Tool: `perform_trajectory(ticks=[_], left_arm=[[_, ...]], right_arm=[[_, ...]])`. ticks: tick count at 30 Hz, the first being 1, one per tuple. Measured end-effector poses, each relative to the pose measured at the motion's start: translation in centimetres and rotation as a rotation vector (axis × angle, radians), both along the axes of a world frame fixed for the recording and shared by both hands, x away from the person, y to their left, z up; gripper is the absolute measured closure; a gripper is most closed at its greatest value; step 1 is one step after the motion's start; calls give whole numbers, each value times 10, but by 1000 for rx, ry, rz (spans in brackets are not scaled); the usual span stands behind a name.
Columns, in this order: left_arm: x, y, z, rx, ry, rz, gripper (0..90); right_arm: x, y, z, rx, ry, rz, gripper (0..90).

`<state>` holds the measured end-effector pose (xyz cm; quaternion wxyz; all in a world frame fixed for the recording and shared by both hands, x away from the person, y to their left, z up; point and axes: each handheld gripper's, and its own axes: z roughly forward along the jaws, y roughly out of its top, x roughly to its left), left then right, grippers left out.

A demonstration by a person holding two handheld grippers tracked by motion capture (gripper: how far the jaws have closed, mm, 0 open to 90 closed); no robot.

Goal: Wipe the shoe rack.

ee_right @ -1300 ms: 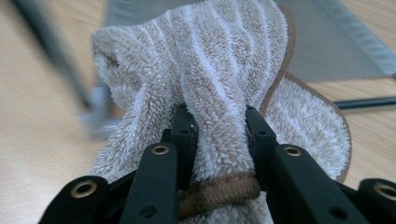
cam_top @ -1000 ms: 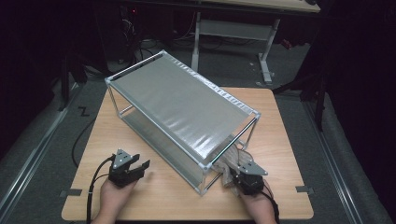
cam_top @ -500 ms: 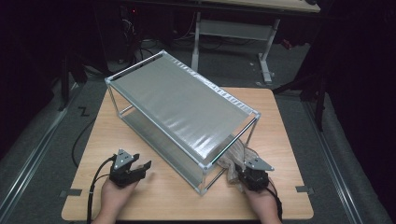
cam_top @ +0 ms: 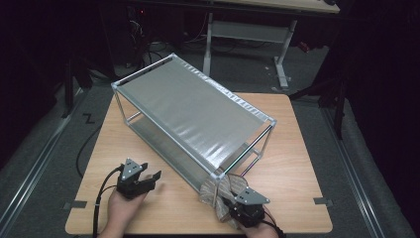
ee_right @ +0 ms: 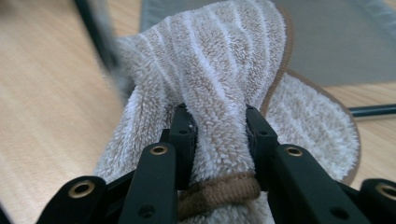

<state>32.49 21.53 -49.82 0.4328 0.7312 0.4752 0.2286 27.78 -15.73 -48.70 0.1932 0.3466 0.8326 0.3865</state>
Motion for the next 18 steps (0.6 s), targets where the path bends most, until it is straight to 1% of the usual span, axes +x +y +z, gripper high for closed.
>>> perform_trajectory(ticks=[2,6,7,13,15,18], left_arm=[[0,0,0,0,1,-2,376],[-1,-1,0,1,0,-3,375],[-1,-1,0,3,0,-3,375],[-1,-2,0,0,7,-6,376],[0,-1,-1,2,9,-7,376],[0,-2,-1,3,9,-8,377]], right_arm=[[1,0,-1,-18,-6,0,705],[13,-10,-1,-41,-22,-52,703],[19,-15,-1,-38,-22,-83,703],[46,-43,-1,-43,-29,-219,703],[58,-55,0,-42,-35,-270,702],[69,-70,2,-21,-42,-343,702]])
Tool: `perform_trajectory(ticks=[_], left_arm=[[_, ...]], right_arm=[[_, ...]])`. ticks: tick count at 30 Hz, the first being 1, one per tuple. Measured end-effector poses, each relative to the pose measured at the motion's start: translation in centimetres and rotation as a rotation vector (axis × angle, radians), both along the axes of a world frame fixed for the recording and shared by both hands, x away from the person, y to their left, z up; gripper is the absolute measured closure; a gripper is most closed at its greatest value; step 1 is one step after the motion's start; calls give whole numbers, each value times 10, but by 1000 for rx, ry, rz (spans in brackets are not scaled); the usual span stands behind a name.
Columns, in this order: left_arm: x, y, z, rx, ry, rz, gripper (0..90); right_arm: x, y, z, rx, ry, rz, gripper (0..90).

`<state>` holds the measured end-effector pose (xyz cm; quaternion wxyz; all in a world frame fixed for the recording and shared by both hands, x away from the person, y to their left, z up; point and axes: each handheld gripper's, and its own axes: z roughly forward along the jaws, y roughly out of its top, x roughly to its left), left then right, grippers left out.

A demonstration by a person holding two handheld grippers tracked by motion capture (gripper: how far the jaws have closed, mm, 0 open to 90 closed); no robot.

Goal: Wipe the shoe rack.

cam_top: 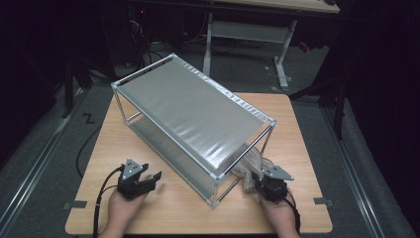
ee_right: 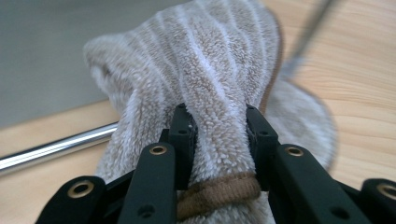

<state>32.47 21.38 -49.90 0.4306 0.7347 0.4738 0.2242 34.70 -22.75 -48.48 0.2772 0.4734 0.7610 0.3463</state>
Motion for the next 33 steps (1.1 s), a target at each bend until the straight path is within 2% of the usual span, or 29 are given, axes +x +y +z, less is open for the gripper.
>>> perform_trajectory(ticks=[2,4,8,12,14,17,20,23,28,33], left_arm=[[0,0,0,0,-1,0,377],[0,0,0,-2,0,2,376],[0,0,0,0,0,-1,376],[2,-1,-1,0,4,-6,375],[1,-3,0,-7,2,-9,375],[-1,-4,2,-15,-20,-29,373],[-2,-4,3,-26,-40,-36,363],[-2,-3,3,-45,-40,-34,338],[-1,-1,4,-90,-23,-49,310],[-3,-4,5,-79,-36,-57,254]], right_arm=[[4,-6,1,10,0,-25,702],[6,-7,0,12,8,-27,702],[-2,2,-2,24,29,27,701],[-25,16,2,74,29,106,700],[-35,18,5,86,7,116,700],[-44,16,9,93,-58,102,700],[-50,7,10,142,-94,86,697],[-54,-2,13,153,-136,68,697],[-56,-10,17,181,-178,43,693],[-64,-14,27,189,-245,39,691]])
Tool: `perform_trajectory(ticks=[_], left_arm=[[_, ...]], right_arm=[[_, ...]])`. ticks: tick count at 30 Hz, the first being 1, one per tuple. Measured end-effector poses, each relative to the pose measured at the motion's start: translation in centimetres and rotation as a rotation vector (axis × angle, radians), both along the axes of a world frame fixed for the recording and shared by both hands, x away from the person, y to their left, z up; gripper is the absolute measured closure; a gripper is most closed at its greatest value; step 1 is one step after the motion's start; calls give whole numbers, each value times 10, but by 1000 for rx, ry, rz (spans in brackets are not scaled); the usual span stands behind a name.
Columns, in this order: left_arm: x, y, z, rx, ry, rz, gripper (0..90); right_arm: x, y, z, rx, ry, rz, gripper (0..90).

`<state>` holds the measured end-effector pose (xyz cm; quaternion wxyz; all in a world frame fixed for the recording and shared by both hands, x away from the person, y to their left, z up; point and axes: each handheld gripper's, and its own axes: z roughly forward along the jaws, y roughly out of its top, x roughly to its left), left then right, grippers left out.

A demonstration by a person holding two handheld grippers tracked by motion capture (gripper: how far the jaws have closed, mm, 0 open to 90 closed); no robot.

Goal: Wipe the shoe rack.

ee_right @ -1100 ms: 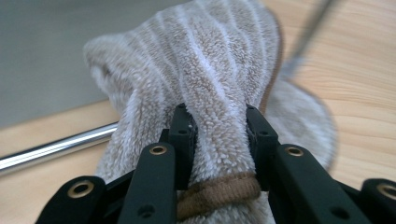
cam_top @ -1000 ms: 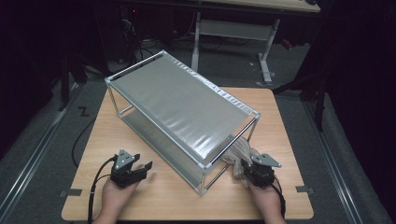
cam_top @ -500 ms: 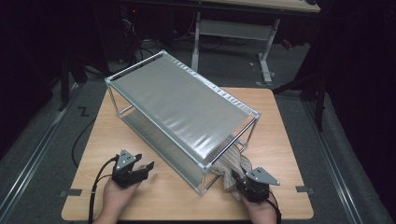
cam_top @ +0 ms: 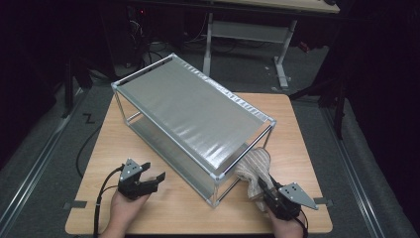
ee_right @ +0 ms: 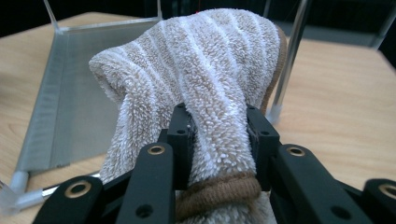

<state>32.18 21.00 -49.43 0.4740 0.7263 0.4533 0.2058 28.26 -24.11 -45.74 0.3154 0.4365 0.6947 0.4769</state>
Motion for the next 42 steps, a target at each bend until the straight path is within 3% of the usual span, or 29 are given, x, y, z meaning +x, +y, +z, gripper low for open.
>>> perform_trajectory(ticks=[6,19,23,28,34,37,42], left_arm=[[-1,-5,-1,10,3,-17,176],[0,-6,-3,-11,6,-36,175],[-1,-7,-3,-10,2,-38,181],[-1,-7,-3,-4,-3,-37,184],[-1,-7,-2,-3,-8,-37,185],[-1,-6,-2,2,-12,-39,184],[-2,-6,-2,-2,-15,-39,185]], right_arm=[[-9,-6,11,26,-66,-15,691],[-21,-20,25,79,-145,-73,692],[-27,-24,32,101,-200,-101,692],[-36,-29,44,145,-310,-123,691],[-39,-22,63,193,-374,-98,689],[-37,-12,71,209,-373,-66,687],[-30,10,79,191,-344,4,685]])
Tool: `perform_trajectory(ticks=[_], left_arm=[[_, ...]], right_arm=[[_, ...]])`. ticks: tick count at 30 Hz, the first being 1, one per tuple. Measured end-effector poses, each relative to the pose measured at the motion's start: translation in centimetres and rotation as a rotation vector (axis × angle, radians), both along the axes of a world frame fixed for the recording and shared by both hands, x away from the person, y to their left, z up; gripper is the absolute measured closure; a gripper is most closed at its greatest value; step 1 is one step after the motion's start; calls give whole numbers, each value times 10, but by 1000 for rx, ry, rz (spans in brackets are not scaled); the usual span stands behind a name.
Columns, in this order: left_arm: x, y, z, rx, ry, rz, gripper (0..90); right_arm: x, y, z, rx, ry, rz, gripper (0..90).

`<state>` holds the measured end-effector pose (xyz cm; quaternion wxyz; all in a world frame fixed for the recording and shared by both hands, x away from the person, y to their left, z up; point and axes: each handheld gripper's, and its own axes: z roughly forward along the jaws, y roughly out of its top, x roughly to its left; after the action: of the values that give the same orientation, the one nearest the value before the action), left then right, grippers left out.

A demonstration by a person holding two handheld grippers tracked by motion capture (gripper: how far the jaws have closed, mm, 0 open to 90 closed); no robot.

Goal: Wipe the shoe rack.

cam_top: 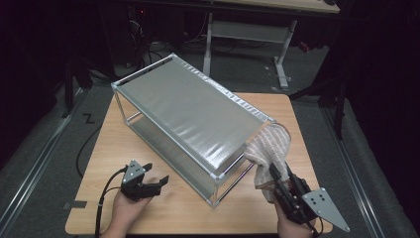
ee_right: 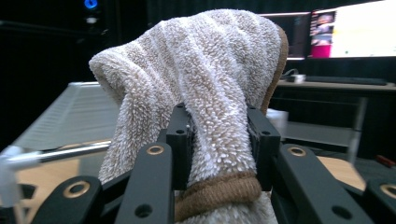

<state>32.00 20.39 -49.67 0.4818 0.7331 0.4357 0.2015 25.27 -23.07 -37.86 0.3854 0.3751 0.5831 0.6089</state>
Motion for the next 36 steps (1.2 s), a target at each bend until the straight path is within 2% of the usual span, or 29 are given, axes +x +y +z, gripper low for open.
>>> perform_trajectory(ticks=[10,13,17,21,28,31,36], left_arm=[[0,2,0,6,-5,1,188],[0,3,1,4,-5,4,190],[0,3,1,6,-8,2,192],[-2,4,1,4,-9,5,193],[-7,12,0,11,-7,23,200],[-8,15,1,0,-8,33,204],[-6,11,-1,1,-3,23,205]], right_arm=[[8,50,2,-63,34,164,680],[9,58,0,-91,46,182,679],[14,55,-1,-103,64,161,678],[26,43,0,-108,94,113,677],[52,16,0,-106,138,32,676],[64,3,1,-92,158,-6,676],[80,-14,0,-85,191,-64,674]])
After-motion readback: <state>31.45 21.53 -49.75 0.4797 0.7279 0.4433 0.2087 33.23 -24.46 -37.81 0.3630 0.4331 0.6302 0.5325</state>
